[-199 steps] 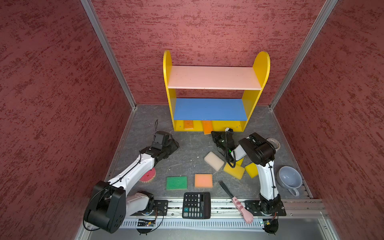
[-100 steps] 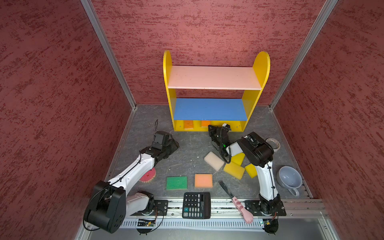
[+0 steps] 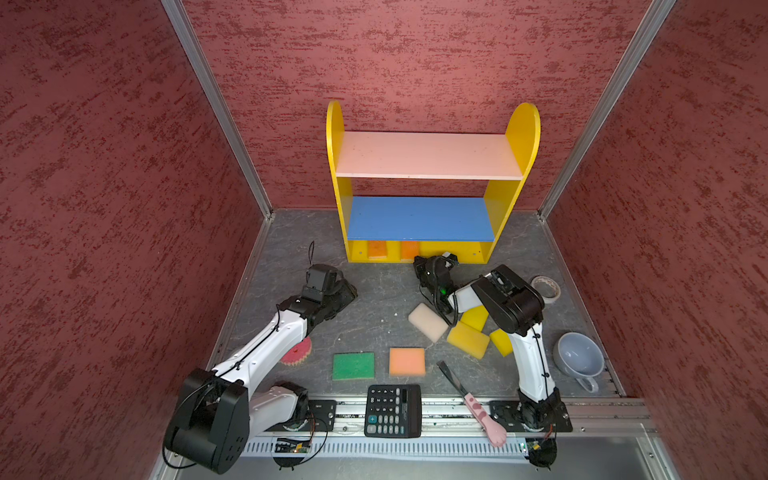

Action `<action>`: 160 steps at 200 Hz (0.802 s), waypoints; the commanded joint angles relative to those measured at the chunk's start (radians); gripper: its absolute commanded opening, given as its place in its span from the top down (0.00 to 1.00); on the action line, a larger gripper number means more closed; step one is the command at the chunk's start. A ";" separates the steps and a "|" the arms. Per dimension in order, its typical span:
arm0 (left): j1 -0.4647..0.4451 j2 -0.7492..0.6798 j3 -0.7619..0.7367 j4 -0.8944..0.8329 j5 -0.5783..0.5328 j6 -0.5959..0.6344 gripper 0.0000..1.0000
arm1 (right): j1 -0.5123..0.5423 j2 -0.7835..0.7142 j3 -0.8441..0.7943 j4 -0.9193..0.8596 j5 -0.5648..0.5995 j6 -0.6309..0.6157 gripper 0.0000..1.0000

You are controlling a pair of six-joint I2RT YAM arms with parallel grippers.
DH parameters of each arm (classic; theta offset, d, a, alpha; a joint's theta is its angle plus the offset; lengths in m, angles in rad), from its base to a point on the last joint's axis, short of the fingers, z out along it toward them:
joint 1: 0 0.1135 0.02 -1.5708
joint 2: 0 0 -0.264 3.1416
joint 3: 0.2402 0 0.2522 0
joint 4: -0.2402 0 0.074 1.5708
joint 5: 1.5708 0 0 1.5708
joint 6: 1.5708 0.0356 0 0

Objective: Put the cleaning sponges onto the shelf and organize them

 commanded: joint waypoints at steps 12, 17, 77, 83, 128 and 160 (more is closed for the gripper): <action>0.007 -0.014 -0.011 -0.006 -0.007 0.016 0.32 | 0.010 0.014 0.017 -0.037 0.052 0.069 0.87; 0.008 -0.014 -0.011 -0.006 -0.007 0.016 0.32 | 0.011 0.015 0.018 -0.038 0.053 0.068 0.84; 0.015 -0.017 -0.012 -0.009 -0.001 0.021 0.32 | 0.010 0.043 0.042 -0.033 0.052 0.081 0.74; 0.016 -0.017 -0.011 -0.009 0.000 0.021 0.32 | 0.010 0.046 0.043 -0.033 0.053 0.083 0.72; 0.018 -0.028 -0.017 -0.012 0.000 0.022 0.32 | 0.009 0.053 0.037 -0.005 0.041 0.080 0.58; 0.021 -0.032 -0.019 -0.014 0.002 0.023 0.32 | 0.009 0.050 -0.003 0.030 0.030 0.092 0.58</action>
